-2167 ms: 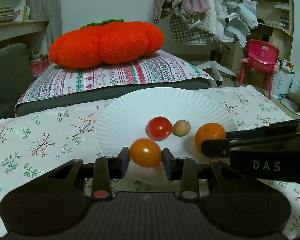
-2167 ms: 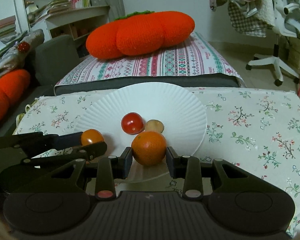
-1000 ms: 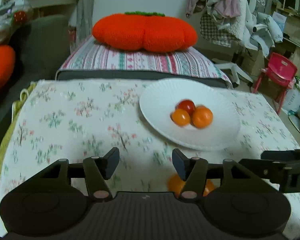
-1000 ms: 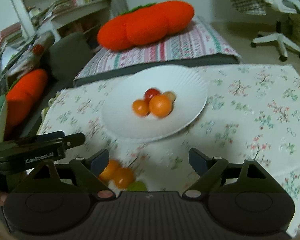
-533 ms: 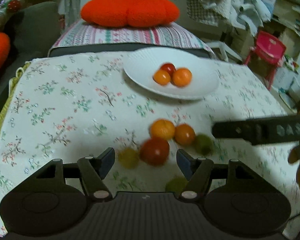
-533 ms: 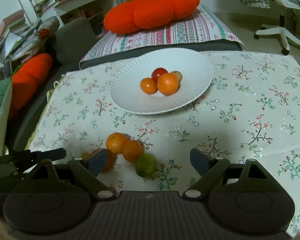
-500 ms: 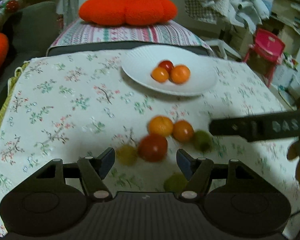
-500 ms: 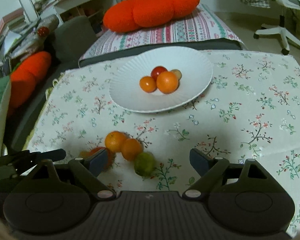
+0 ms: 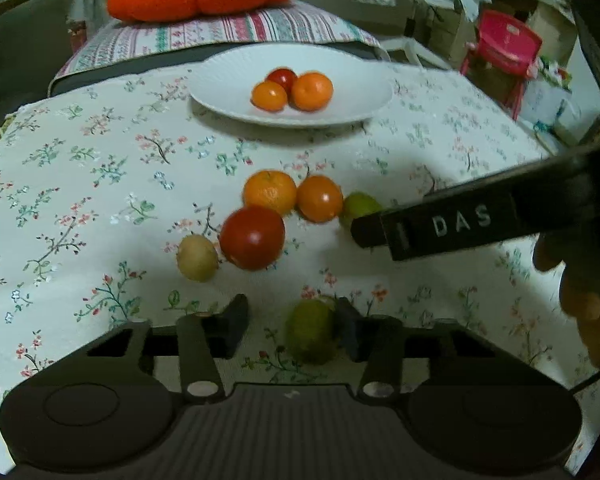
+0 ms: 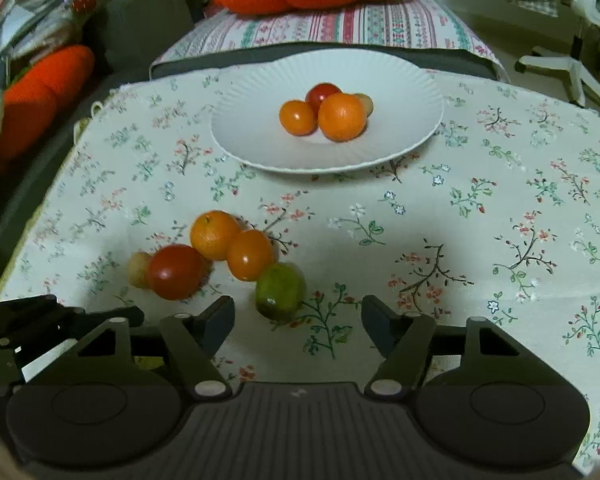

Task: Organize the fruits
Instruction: 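Return both tools to the fruit cluster and approach the green limes, then grasp a green lime with the left tool while the right tool grasps another lime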

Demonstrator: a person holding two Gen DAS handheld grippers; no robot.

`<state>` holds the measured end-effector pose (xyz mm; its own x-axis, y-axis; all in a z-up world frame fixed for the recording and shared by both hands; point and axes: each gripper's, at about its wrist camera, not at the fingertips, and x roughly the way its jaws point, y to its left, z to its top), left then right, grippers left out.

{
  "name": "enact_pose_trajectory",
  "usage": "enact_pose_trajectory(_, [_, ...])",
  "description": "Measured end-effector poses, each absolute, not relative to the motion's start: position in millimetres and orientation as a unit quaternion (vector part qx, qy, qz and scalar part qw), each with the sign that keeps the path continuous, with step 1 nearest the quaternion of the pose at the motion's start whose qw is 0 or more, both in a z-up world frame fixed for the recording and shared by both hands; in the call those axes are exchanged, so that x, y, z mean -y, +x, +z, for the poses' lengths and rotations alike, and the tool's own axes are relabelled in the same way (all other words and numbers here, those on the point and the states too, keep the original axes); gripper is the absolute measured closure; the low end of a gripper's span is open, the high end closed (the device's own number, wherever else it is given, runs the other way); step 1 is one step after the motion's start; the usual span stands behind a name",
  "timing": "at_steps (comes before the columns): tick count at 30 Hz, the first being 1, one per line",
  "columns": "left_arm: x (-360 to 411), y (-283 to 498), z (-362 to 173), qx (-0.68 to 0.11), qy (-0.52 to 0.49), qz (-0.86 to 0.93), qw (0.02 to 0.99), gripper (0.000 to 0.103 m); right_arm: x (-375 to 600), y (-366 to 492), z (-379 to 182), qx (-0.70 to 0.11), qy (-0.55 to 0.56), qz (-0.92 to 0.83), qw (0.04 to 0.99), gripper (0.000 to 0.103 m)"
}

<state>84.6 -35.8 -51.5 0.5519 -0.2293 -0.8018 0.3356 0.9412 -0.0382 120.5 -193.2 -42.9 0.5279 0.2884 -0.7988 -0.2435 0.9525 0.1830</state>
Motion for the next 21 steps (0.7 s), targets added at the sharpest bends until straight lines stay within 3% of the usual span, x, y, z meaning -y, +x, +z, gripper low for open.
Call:
enact_pose_trajectory(5, [37.0,83.7,-51.2,-0.439,0.069,-0.162,0.881,0.100,190.9,121.3,-47.5,-0.466,0.016,0.147,0.872,0.043])
enact_pose_trajectory(12, [34.2,86.1,-50.3,-0.440,0.062,-0.151,0.883,0.102,183.8,121.0,-51.2,-0.463,-0.004,0.143,0.875,0.047])
enact_pose_trajectory(19, [36.6,85.5,-49.7,-0.437,0.069,-0.149,0.884,0.102,176.3,117.5,-48.4,-0.444,-0.035,0.151,0.882,0.080])
enact_pose_trajectory(21, [37.0,85.4,-50.0,-0.438,0.070,-0.149,0.884,0.102,174.1,116.8,-47.1,-0.438,-0.041,0.155,0.884,0.081])
